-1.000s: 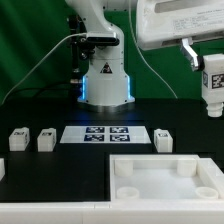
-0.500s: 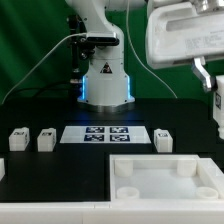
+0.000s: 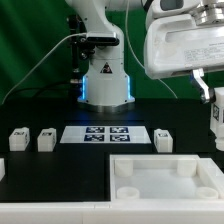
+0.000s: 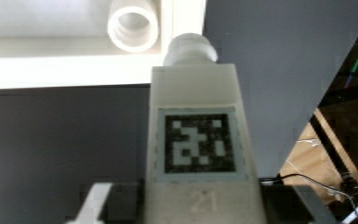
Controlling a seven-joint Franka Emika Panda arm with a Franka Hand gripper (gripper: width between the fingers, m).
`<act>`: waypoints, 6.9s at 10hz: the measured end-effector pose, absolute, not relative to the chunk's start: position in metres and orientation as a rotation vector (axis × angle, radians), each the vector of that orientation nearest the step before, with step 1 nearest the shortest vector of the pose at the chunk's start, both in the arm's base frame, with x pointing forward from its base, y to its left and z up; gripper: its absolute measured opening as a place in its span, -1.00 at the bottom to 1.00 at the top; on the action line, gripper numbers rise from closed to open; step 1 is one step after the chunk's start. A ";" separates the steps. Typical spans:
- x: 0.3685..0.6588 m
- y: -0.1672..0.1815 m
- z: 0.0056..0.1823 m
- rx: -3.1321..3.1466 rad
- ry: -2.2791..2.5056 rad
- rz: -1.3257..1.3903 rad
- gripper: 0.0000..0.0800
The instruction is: Assemble one leg
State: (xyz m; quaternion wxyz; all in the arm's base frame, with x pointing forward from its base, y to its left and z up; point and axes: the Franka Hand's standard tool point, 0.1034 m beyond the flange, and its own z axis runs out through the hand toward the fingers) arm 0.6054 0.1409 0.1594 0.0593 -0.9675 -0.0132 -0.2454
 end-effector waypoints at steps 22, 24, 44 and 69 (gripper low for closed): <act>0.622 0.118 0.095 -2.968 -0.134 -0.820 -0.27; 0.620 0.119 0.088 -2.969 -0.136 -0.818 -0.27; 0.620 0.117 0.079 -2.955 -0.149 -0.915 0.62; 0.625 0.119 0.078 -2.969 0.770 -0.072 -0.27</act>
Offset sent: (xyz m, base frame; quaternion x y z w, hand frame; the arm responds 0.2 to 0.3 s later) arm 0.0174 -0.0295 -0.0312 -0.1101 0.0922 -0.0845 0.9860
